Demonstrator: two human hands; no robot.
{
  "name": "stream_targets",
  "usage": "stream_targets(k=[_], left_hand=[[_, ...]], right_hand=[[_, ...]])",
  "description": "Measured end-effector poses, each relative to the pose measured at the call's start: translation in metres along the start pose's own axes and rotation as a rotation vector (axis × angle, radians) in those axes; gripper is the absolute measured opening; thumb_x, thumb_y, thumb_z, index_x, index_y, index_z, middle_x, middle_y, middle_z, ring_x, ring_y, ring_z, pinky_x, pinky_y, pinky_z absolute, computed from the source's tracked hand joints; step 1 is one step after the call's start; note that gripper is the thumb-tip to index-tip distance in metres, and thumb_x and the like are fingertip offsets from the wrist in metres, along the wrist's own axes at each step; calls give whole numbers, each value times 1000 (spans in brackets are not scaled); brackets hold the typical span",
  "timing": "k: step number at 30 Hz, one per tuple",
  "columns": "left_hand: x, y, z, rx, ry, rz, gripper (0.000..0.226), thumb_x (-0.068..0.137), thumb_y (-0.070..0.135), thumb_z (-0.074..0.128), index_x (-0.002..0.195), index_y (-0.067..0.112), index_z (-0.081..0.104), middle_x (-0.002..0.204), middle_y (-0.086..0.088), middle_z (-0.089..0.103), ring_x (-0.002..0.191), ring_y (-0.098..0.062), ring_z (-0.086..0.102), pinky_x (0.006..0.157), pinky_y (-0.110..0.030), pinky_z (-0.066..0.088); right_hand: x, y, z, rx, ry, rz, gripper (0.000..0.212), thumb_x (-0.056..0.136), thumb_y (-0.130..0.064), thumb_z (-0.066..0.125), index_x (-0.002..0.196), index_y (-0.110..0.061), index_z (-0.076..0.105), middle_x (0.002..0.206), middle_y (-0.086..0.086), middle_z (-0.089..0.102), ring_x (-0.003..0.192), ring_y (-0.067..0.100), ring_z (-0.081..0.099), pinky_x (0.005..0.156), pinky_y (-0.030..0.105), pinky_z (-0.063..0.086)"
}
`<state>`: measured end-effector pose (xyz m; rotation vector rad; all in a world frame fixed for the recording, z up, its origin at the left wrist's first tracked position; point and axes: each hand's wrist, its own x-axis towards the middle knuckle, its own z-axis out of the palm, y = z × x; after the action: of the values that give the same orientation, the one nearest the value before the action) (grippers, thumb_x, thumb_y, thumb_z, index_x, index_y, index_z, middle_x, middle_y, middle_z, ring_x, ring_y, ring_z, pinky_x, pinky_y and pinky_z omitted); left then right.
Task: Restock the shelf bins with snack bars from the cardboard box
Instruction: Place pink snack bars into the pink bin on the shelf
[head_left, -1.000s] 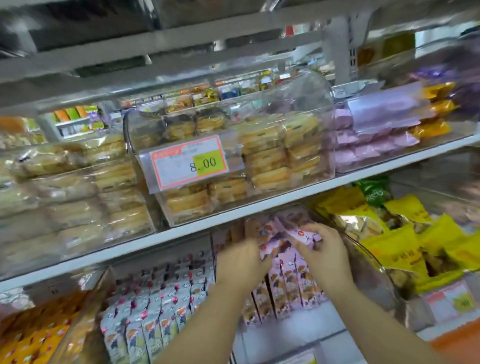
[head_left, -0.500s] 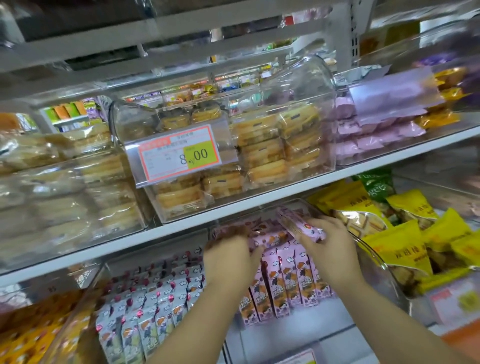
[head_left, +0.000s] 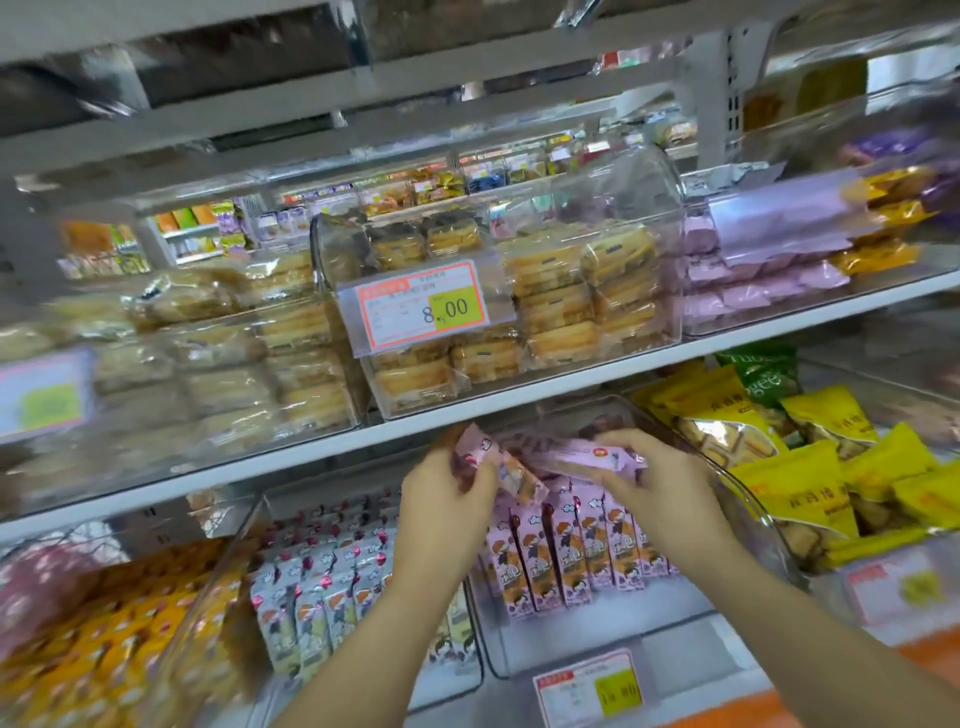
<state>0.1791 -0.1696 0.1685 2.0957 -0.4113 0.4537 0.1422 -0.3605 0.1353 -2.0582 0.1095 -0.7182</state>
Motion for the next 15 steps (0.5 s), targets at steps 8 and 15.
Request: stream_targets(k=[8,15], left_hand=[[-14,-7,-18,7,-46,-63,34,95,33,54,127,35,44,80,-11,68,71,-24,65,59,-35,51],[-19,-14,-31,79,-173,-79,39,94,34,56,131,33,45,71,-8,61,57,-17,50,50,-23,37]], right_hand=[[-7,-27,-8,196,-180,-56,9,82,-26,72,77,-23,66,94,-13,66,85,-3,59,78,22,46],[-3,-29,-13,95,-298,-40,44,83,-19,72,120,-29,49,115,-16,56,107,3,52,81,16,43]])
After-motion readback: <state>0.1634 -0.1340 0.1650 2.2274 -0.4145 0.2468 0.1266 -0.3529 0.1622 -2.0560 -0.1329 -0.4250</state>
